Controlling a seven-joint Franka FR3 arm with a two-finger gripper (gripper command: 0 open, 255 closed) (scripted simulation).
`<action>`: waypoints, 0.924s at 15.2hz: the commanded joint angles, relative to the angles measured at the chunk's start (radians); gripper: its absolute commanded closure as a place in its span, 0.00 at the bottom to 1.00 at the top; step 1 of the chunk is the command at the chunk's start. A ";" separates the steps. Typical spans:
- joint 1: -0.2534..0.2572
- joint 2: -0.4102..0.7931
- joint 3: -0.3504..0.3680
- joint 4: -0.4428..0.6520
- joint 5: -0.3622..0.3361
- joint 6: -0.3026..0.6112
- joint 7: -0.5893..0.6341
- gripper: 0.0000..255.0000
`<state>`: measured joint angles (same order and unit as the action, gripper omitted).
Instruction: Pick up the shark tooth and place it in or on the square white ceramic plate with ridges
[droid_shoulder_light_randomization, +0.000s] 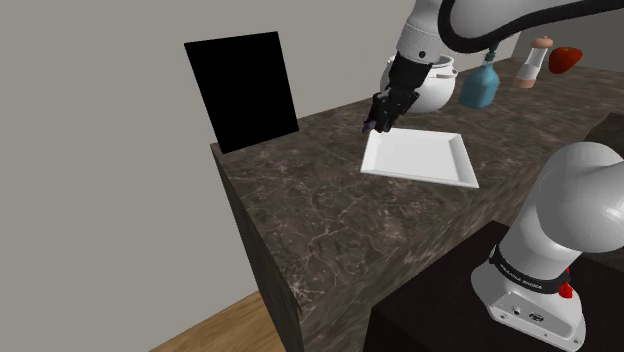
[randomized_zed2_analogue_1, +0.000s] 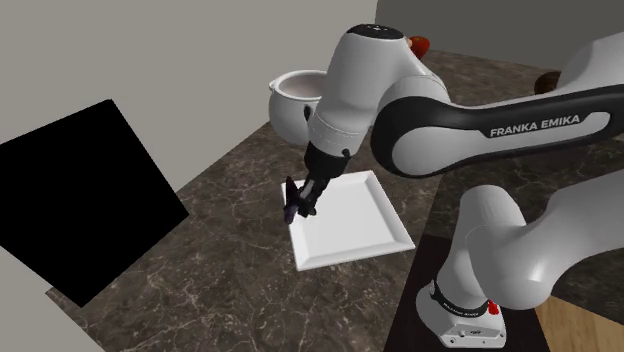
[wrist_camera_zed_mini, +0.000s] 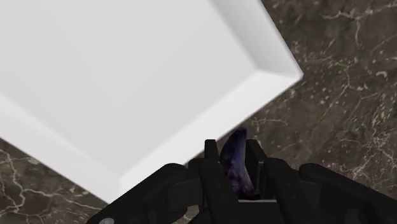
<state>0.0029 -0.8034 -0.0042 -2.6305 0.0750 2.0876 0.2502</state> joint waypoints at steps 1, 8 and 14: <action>-0.013 -0.079 -0.024 -0.043 -0.013 -0.039 -0.025 1.00; -0.092 -0.350 -0.130 -0.168 -0.089 -0.191 -0.128 1.00; -0.099 -0.362 -0.139 -0.253 -0.097 -0.119 -0.135 1.00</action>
<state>-0.0943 -1.1608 -0.1412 -2.8682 -0.0199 1.9575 0.1164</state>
